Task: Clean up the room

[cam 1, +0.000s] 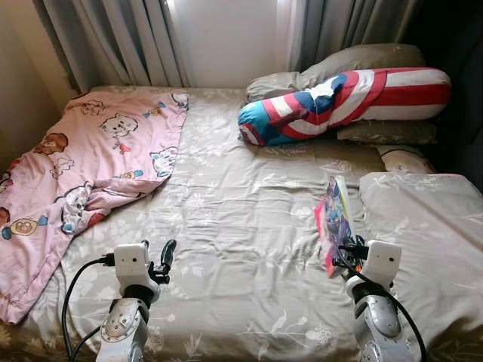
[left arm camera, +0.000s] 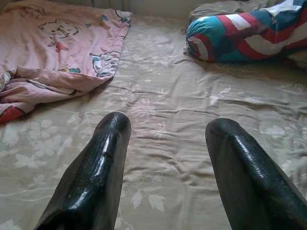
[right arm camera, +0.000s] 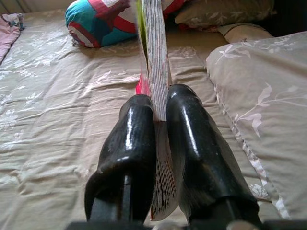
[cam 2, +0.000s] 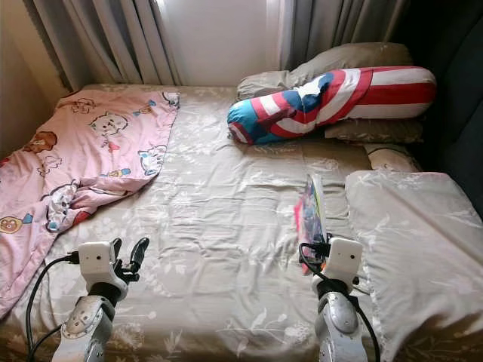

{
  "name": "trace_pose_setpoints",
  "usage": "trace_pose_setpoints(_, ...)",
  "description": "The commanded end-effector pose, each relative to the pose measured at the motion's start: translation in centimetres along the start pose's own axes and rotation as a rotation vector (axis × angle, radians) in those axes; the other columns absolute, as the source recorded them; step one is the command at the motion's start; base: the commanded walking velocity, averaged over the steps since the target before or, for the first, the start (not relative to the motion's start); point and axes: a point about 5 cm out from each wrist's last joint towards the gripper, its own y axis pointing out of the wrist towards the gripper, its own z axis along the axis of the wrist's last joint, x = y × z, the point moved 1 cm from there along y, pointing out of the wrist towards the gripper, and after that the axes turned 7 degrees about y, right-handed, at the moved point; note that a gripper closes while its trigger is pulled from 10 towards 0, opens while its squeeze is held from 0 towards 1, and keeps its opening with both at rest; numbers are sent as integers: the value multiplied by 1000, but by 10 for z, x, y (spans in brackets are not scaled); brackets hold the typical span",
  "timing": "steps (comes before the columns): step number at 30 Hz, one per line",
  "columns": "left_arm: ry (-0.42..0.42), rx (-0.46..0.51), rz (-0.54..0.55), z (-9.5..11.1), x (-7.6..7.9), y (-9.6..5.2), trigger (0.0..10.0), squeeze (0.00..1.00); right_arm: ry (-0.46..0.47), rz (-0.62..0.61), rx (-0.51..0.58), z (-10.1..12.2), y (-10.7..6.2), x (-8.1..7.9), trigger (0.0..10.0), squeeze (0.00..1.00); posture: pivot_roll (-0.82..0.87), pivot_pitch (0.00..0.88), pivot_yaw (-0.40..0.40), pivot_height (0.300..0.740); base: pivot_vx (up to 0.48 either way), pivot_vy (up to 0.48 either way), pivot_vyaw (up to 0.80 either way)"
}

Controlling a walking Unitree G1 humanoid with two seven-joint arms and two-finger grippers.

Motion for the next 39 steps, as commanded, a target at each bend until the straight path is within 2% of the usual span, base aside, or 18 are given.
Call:
trace_pose_setpoints(1,-2,-4,-1,1,0,0,10000,0,4,12,57,12,4,-3,10000,0,-24,27,5,740,0,0,0)
trace_pose_setpoints(21,-2,-4,-2,1,0,-1,10000,0,4,12,56,12,4,-4,10000,0,-24,27,5,740,0,0,0)
trace_pose_setpoints(22,-2,-9,2,0,-1,-1,10000,0,-2,16,35,8,4,-5,10000,0,-22,58,6,740,0,0,0)
trace_pose_setpoints(24,-2,-15,9,0,-2,-2,10000,0,-27,27,2,3,4,-6,10000,0,-22,59,7,740,0,0,0)
trace_pose_setpoints(33,-5,13,20,7,-3,1,10000,0,-28,58,10,4,3,-10,10000,0,-22,58,7,740,0,0,0)
trace_pose_setpoints(39,-40,8,64,6,-8,0,10000,0,-109,124,32,9,5,-18,10000,0,-33,54,-12,740,0,0,0)
